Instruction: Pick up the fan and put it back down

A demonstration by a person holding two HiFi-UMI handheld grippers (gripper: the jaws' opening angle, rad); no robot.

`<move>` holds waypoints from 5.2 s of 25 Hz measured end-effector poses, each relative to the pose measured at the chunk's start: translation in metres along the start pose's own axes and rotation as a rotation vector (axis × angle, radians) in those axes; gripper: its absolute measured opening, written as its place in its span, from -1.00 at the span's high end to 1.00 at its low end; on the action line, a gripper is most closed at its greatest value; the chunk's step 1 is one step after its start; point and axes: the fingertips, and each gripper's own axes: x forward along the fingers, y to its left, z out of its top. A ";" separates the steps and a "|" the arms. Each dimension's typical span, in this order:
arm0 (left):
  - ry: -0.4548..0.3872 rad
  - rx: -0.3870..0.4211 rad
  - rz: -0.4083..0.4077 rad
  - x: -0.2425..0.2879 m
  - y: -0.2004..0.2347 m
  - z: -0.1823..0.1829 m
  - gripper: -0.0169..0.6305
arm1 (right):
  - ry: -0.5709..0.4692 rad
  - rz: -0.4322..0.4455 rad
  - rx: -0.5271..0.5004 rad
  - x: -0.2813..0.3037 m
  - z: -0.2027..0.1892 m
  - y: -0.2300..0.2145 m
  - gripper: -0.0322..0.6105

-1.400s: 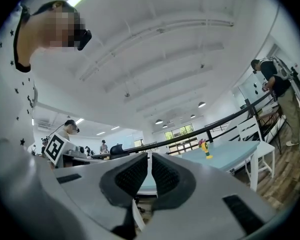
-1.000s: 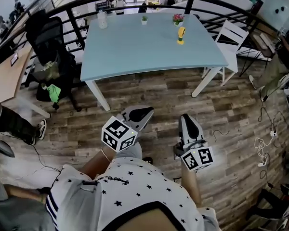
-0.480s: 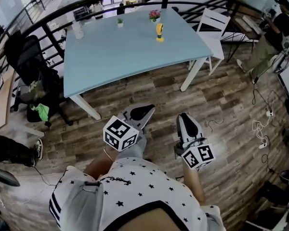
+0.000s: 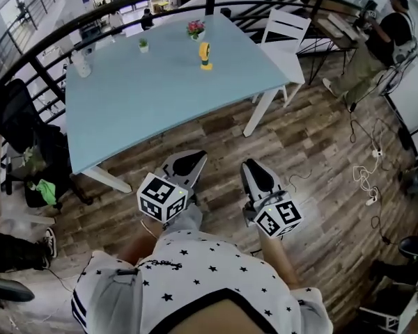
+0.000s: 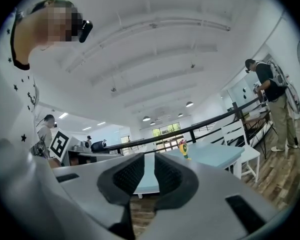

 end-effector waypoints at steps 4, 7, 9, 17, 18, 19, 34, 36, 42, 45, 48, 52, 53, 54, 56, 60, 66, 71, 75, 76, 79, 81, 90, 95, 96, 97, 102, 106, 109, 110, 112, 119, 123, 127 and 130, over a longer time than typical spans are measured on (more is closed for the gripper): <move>0.001 -0.002 -0.008 0.012 0.023 0.005 0.86 | 0.020 -0.005 0.011 0.027 -0.002 -0.010 0.73; 0.001 -0.006 -0.018 0.022 0.037 0.008 0.86 | 0.032 -0.006 0.016 0.043 -0.002 -0.016 0.72; 0.000 -0.008 -0.029 0.029 0.045 0.012 0.86 | 0.040 -0.013 0.021 0.053 -0.002 -0.022 0.71; 0.006 -0.024 -0.080 0.055 0.088 0.028 0.86 | 0.069 -0.061 0.012 0.101 0.008 -0.041 0.69; 0.006 -0.026 -0.084 0.057 0.094 0.028 0.86 | 0.070 -0.066 0.008 0.105 0.009 -0.042 0.68; 0.005 -0.028 -0.088 0.059 0.098 0.029 0.86 | 0.071 -0.070 0.003 0.110 0.010 -0.044 0.68; -0.004 -0.047 -0.088 0.082 0.186 0.035 0.86 | 0.102 -0.067 -0.014 0.197 0.007 -0.060 0.61; -0.005 -0.055 -0.077 0.082 0.195 0.033 0.86 | 0.105 -0.060 -0.014 0.205 0.006 -0.060 0.61; -0.013 -0.053 -0.059 0.084 0.210 0.033 0.86 | 0.119 -0.041 -0.014 0.222 0.001 -0.067 0.60; -0.006 -0.060 -0.021 0.081 0.221 0.031 0.86 | 0.127 -0.012 -0.010 0.235 -0.001 -0.071 0.60; -0.012 -0.066 0.035 0.080 0.234 0.032 0.86 | 0.131 0.029 -0.017 0.251 0.001 -0.079 0.60; -0.024 -0.081 0.126 0.077 0.256 0.034 0.86 | 0.143 0.096 -0.016 0.277 0.002 -0.090 0.58; -0.024 -0.085 0.149 0.077 0.262 0.034 0.86 | 0.144 0.122 -0.019 0.285 0.003 -0.090 0.58; -0.023 -0.088 0.170 0.078 0.267 0.035 0.86 | 0.144 0.143 -0.022 0.292 0.004 -0.091 0.58; -0.020 -0.083 0.199 0.083 0.276 0.038 0.86 | 0.148 0.165 -0.020 0.304 0.005 -0.097 0.57; -0.030 -0.079 0.229 0.097 0.287 0.047 0.86 | 0.163 0.198 -0.011 0.322 0.003 -0.111 0.56; -0.012 -0.073 0.260 0.122 0.298 0.054 0.86 | 0.183 0.216 -0.017 0.342 0.004 -0.142 0.55; -0.004 -0.076 0.319 0.135 0.309 0.059 0.86 | 0.212 0.247 -0.026 0.358 0.001 -0.165 0.54; 0.014 -0.078 0.362 0.146 0.317 0.061 0.86 | 0.228 0.269 -0.030 0.372 0.000 -0.184 0.51; 0.015 -0.078 0.373 0.149 0.319 0.062 0.86 | 0.231 0.276 -0.032 0.375 0.000 -0.188 0.51; 0.012 -0.083 0.405 0.158 0.322 0.066 0.86 | 0.248 0.300 -0.037 0.384 -0.002 -0.200 0.50; 0.011 -0.088 0.427 0.163 0.324 0.067 0.86 | 0.260 0.314 -0.040 0.390 -0.004 -0.207 0.50; 0.002 -0.101 0.516 0.184 0.333 0.077 0.86 | 0.305 0.369 -0.063 0.417 -0.015 -0.236 0.47; 0.008 -0.116 0.578 0.191 0.339 0.077 0.86 | 0.338 0.392 -0.088 0.431 -0.027 -0.252 0.42; 0.008 -0.120 0.591 0.192 0.340 0.076 0.86 | 0.346 0.396 -0.095 0.434 -0.029 -0.255 0.42; 0.006 -0.124 0.602 0.194 0.340 0.077 0.86 | 0.354 0.401 -0.102 0.437 -0.032 -0.259 0.41; -0.006 -0.126 0.646 0.206 0.340 0.080 0.86 | 0.384 0.434 -0.138 0.451 -0.044 -0.271 0.36; -0.019 -0.150 0.680 0.205 0.339 0.079 0.86 | 0.412 0.455 -0.183 0.464 -0.060 -0.277 0.33; -0.013 -0.161 0.731 0.195 0.342 0.076 0.86 | 0.438 0.455 -0.221 0.472 -0.074 -0.282 0.28; -0.012 -0.163 0.749 0.191 0.343 0.075 0.86 | 0.445 0.457 -0.232 0.474 -0.078 -0.283 0.27; -0.014 -0.171 0.783 0.183 0.347 0.073 0.86 | 0.463 0.465 -0.256 0.480 -0.088 -0.285 0.26; -0.015 -0.194 0.841 0.169 0.362 0.064 0.86 | 0.513 0.449 -0.275 0.509 -0.120 -0.292 0.22; -0.019 -0.174 0.854 0.164 0.374 0.073 0.86 | 0.525 0.444 -0.301 0.521 -0.128 -0.295 0.22; -0.013 -0.180 0.865 0.160 0.382 0.073 0.86 | 0.539 0.455 -0.320 0.531 -0.139 -0.297 0.19; 0.002 -0.196 0.876 0.156 0.387 0.069 0.86 | 0.545 0.476 -0.331 0.537 -0.145 -0.293 0.18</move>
